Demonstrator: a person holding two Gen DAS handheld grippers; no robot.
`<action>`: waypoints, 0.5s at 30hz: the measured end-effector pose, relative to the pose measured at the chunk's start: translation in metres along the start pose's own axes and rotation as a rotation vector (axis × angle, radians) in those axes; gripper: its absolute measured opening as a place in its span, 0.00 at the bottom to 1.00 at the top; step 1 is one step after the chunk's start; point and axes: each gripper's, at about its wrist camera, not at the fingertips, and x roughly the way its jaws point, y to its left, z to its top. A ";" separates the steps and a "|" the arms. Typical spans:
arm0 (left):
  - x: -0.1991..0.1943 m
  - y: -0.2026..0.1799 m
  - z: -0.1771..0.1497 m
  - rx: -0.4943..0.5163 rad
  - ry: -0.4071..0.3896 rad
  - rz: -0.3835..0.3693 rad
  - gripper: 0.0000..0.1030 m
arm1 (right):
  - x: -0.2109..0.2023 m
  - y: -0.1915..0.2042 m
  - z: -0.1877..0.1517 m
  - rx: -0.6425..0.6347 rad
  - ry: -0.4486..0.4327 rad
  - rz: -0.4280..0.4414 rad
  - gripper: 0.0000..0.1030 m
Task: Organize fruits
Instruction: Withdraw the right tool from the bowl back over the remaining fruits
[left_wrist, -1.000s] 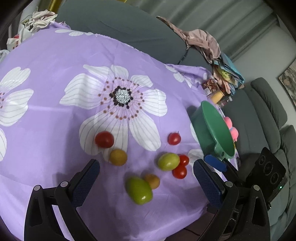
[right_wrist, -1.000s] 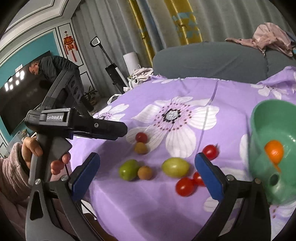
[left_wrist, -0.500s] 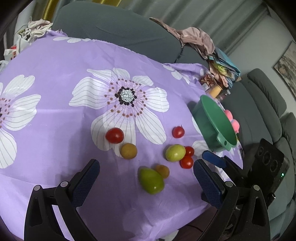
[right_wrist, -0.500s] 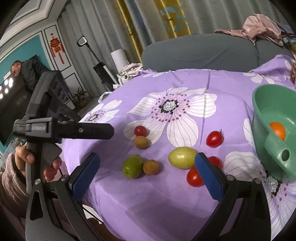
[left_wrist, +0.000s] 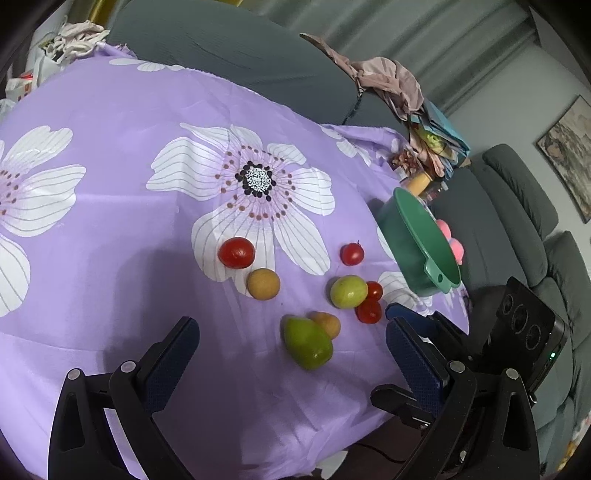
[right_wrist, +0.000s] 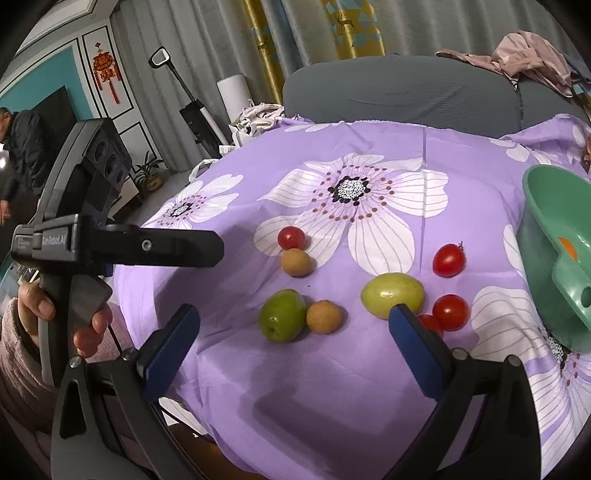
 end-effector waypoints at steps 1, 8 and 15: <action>0.000 0.001 0.000 0.003 0.000 0.007 0.98 | 0.001 0.001 0.000 0.000 0.002 -0.002 1.00; -0.001 0.001 -0.001 0.025 0.004 0.027 0.98 | 0.006 0.005 0.000 -0.006 0.026 -0.011 1.00; -0.001 -0.001 0.000 0.023 0.008 0.031 0.98 | 0.011 0.004 0.005 0.001 0.043 -0.012 1.00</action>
